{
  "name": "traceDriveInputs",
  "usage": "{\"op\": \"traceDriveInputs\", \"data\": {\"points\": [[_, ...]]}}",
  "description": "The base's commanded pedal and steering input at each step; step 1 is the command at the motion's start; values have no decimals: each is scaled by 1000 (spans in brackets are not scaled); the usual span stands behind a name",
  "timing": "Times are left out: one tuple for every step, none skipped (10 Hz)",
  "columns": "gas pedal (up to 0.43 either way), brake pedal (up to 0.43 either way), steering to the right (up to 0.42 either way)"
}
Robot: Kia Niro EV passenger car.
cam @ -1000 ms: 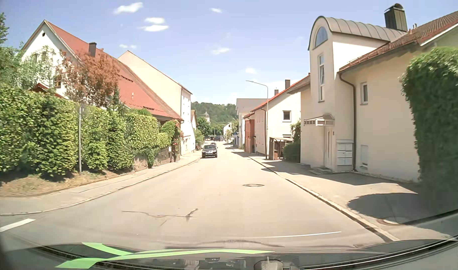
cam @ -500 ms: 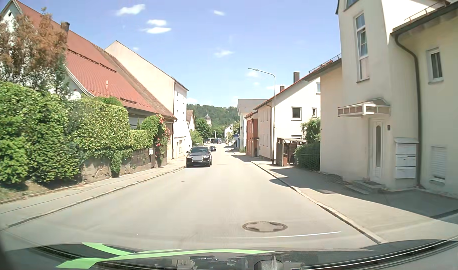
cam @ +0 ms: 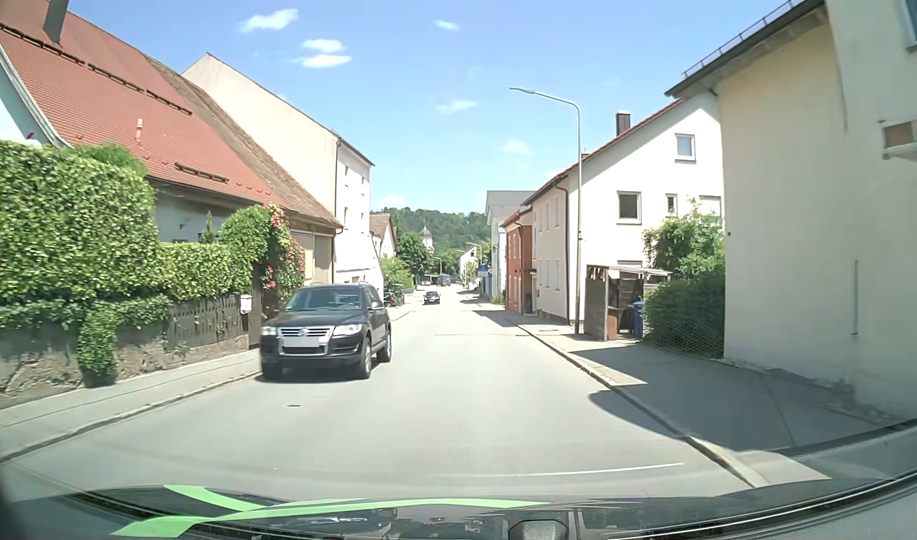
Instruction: Follow the waypoints while adhering to traffic rules and regulations
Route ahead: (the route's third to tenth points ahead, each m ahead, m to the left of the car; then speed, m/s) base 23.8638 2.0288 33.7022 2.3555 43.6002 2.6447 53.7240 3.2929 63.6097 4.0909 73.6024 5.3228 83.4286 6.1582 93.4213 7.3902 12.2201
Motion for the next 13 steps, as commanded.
{"op": "traceDriveInputs", "data": {"points": [[110,0,-18],[110,0,-18],[110,0,-16],[118,0,-14],[118,0,-13],[118,0,-12],[118,0,-13],[118,0,-12],[118,0,-13],[118,0,-12],[118,0,-12],[98,0,-12],[98,0,-12]]}}
